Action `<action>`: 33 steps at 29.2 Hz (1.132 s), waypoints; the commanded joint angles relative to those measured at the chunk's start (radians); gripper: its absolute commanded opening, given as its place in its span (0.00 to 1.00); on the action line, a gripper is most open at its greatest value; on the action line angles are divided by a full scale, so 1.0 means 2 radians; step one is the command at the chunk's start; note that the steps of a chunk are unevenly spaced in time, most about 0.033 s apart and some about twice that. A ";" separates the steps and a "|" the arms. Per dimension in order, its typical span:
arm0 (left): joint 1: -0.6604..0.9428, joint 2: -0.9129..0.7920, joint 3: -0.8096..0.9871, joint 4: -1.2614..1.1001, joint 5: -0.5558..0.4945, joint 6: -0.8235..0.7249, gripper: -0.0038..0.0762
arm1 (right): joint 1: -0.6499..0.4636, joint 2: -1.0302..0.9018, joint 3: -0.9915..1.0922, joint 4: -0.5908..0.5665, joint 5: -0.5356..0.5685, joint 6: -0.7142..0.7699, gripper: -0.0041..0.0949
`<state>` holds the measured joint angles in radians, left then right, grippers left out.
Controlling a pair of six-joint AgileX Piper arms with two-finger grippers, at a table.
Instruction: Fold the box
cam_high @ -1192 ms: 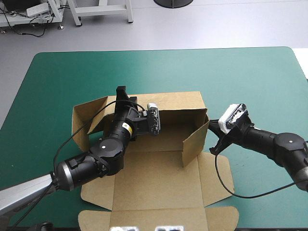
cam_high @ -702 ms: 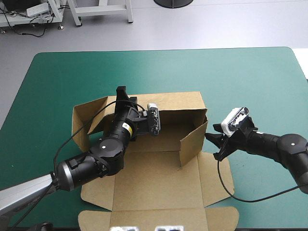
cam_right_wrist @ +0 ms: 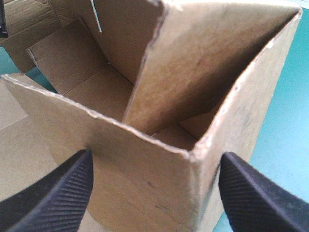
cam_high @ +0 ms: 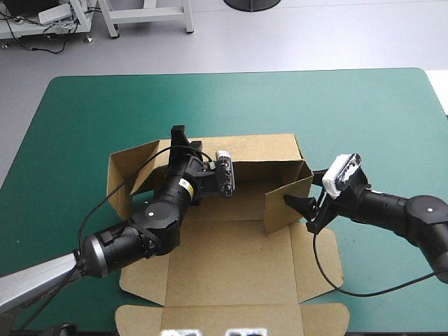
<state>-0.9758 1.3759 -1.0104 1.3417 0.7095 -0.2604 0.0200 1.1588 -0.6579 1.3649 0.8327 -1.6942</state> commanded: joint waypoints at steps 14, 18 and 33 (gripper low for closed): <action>-0.003 0.015 -0.021 0.039 0.032 -0.070 0.04 | 0.069 -0.012 -0.026 0.025 -0.110 0.007 0.72; -0.003 0.015 -0.035 0.047 0.024 -0.072 0.04 | 0.069 -0.011 -0.038 0.025 -0.117 0.000 0.72; -0.004 0.015 -0.037 0.013 0.002 -0.066 0.04 | 0.069 0.003 -0.047 0.031 -0.186 0.012 0.72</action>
<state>-0.9749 1.4429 -1.0491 1.3511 0.7392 -0.3733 0.1575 1.1789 -0.7179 1.3755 0.5092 -1.6747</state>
